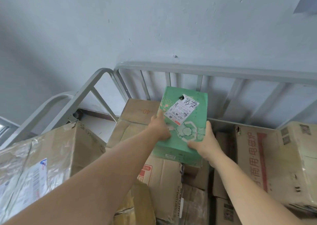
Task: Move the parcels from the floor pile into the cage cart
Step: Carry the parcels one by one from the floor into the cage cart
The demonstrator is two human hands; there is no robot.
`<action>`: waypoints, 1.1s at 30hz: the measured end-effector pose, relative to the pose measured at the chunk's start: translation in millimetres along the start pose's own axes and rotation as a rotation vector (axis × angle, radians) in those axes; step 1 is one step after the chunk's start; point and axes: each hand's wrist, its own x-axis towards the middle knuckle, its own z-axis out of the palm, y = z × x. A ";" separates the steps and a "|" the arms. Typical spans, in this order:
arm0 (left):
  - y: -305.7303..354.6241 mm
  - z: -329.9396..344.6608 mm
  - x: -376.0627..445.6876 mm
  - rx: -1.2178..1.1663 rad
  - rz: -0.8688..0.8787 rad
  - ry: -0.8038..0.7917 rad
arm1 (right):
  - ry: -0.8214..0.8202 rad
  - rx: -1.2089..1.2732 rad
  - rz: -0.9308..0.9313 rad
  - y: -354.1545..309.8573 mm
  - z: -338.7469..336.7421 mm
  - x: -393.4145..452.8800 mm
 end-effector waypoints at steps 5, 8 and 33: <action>-11.6 2.1 10.7 0.193 0.049 -0.077 | -0.133 -0.143 -0.091 7.2 2.3 1.1; -15.2 2.2 14.0 0.278 0.064 -0.104 | -0.147 -0.241 -0.092 7.2 5.1 4.9; -10.2 -103.9 -148.7 0.125 0.337 0.383 | 0.093 -0.083 -0.409 -113.8 30.9 -116.9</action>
